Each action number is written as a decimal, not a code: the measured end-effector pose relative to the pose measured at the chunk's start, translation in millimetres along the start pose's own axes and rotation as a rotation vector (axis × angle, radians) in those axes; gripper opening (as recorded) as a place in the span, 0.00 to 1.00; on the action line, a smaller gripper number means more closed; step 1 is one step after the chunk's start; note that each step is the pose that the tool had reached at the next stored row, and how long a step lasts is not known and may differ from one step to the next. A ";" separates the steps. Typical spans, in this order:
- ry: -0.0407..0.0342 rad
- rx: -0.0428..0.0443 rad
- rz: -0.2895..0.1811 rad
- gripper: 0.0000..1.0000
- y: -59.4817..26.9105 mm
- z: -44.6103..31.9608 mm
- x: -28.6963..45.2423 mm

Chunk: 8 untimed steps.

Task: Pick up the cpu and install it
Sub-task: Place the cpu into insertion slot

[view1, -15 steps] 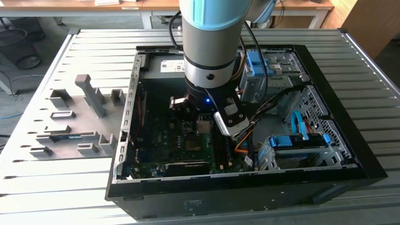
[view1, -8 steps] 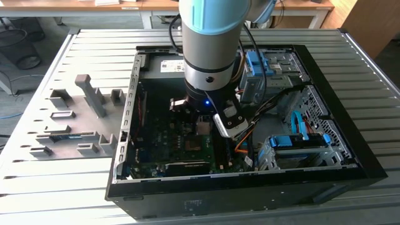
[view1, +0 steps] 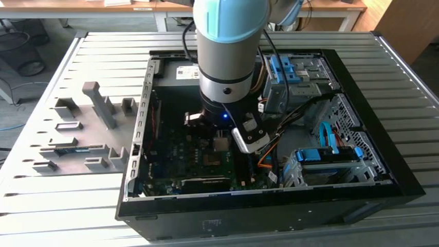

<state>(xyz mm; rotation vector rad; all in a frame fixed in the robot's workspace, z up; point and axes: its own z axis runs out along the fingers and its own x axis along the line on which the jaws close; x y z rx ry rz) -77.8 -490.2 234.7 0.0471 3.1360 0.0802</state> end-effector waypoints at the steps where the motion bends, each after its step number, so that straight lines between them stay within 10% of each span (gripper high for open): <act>1: 0.0005 0.0015 -0.010 0.47 0.0 0.8 0.5; 8: 0.0002 0.0078 -0.004 0.47 -0.1 11.8 12.7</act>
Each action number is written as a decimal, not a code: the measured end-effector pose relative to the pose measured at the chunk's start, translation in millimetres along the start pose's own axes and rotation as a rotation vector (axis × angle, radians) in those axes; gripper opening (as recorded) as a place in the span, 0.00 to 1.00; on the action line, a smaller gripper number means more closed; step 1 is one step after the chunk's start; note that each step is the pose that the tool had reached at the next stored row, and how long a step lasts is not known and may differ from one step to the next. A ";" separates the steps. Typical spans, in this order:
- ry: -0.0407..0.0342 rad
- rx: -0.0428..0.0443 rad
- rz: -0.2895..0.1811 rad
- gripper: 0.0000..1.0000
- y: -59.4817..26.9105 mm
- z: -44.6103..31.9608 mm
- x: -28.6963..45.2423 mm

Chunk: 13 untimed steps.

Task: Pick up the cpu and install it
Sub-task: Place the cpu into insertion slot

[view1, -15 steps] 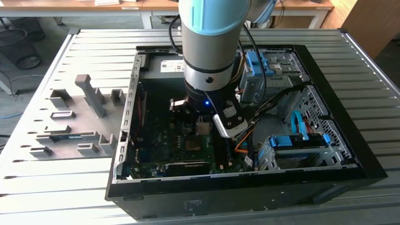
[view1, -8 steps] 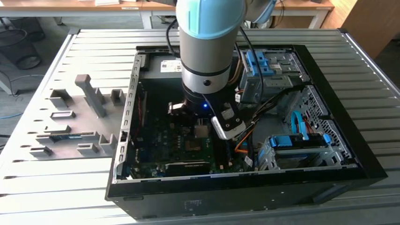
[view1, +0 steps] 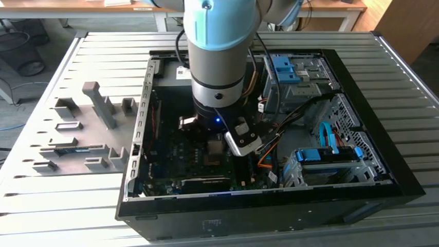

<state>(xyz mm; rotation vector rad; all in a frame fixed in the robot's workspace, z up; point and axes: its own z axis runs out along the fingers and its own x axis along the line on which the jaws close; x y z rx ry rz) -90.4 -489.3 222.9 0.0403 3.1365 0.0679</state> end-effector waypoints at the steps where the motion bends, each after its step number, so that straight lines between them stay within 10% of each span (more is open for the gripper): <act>1: -0.0001 0.0005 0.002 0.47 -0.1 1.8 1.6; 13: -0.0005 0.0007 0.009 0.47 -1.1 23.5 4.3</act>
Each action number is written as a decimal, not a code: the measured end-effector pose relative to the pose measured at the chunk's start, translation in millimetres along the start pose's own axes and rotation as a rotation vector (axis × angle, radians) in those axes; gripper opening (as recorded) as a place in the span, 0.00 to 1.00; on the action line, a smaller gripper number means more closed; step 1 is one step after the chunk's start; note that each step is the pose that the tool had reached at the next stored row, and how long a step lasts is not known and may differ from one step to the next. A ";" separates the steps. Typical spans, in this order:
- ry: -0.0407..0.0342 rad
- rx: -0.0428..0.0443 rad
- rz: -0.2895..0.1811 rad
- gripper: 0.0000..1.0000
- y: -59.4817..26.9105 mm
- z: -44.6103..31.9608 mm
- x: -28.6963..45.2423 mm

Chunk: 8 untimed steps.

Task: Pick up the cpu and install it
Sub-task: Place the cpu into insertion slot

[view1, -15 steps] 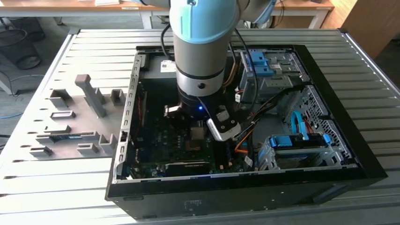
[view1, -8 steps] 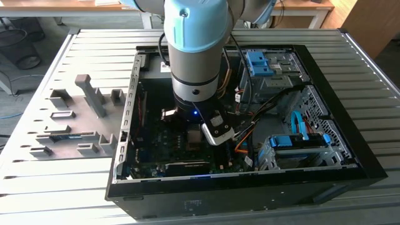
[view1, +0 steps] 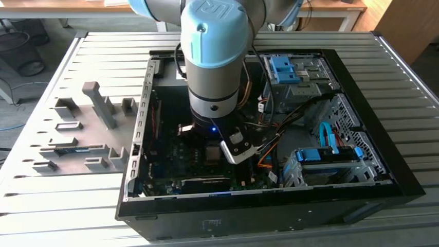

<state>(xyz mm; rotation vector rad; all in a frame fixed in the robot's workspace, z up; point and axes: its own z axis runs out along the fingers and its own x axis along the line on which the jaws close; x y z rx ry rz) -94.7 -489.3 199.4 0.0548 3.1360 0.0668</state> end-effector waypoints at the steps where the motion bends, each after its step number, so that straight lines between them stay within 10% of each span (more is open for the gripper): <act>1: 0.0000 0.0001 0.000 0.47 -0.1 1.7 0.2; 8: 0.0000 0.0030 0.000 0.47 -0.4 5.0 0.9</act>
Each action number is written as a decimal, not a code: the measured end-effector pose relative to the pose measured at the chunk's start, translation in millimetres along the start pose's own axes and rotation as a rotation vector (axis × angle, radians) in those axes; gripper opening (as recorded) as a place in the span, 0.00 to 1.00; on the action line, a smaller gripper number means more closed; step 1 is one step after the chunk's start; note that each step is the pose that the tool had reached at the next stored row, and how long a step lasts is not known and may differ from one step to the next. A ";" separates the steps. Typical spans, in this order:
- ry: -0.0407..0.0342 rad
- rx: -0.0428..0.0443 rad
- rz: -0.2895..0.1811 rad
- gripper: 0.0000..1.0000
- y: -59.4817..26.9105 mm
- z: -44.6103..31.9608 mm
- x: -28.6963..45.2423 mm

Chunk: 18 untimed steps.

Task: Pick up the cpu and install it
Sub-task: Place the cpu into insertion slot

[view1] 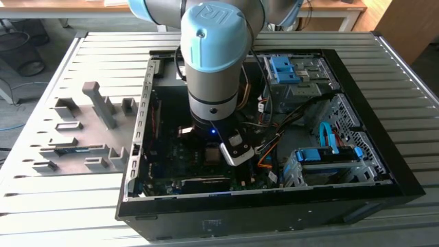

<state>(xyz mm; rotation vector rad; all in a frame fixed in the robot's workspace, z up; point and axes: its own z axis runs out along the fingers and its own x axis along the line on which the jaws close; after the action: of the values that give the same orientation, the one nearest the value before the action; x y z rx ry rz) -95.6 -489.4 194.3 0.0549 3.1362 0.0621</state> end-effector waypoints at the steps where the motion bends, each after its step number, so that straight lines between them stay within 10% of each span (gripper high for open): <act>1: -0.0002 0.0000 0.000 0.47 -0.1 0.1 0.5; 18: -0.0001 0.0056 -0.008 0.47 -2.3 1.7 1.7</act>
<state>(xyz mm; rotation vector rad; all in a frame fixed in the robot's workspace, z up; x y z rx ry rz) -97.4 -491.6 192.5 0.0425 3.1363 0.0533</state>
